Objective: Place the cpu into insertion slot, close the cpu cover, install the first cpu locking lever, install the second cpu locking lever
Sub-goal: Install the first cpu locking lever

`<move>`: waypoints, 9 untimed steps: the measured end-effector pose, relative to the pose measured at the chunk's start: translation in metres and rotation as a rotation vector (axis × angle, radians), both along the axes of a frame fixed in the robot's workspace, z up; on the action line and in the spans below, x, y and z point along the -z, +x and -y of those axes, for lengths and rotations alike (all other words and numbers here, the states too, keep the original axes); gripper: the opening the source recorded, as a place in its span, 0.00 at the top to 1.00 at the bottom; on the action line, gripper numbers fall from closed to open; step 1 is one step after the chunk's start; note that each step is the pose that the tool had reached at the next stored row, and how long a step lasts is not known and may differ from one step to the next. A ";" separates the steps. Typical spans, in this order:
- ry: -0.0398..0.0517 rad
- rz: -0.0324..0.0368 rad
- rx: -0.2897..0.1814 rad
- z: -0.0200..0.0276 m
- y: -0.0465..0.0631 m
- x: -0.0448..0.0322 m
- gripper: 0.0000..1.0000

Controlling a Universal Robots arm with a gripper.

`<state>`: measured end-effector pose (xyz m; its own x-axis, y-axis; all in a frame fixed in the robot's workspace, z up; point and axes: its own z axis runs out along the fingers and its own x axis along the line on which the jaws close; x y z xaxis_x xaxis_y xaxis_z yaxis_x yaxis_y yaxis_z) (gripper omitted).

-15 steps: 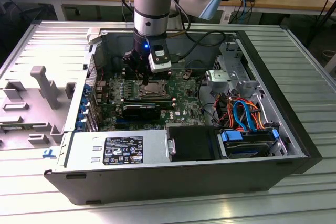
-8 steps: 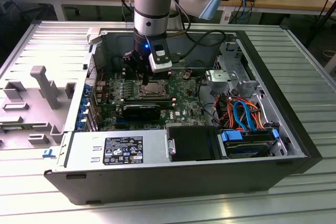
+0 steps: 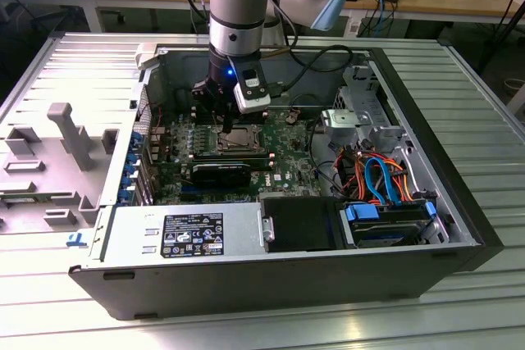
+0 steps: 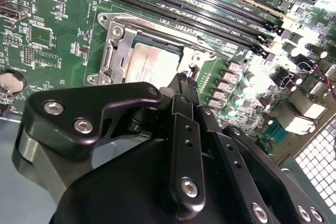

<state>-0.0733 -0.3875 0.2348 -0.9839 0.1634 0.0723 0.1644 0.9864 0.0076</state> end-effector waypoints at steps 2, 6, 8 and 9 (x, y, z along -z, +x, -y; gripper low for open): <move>0.0000 0.0000 -0.006 0.0000 0.000 0.0000 0.89; 0.0000 0.0000 -0.022 0.0000 0.000 0.0000 0.89; 0.0022 0.0001 -0.071 0.0000 0.000 0.0000 0.89; 0.0044 0.0001 -0.086 0.0000 0.000 0.0000 0.89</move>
<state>-0.0733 -0.3875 0.2348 -0.9943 0.0778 0.0727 0.0789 0.9968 0.0120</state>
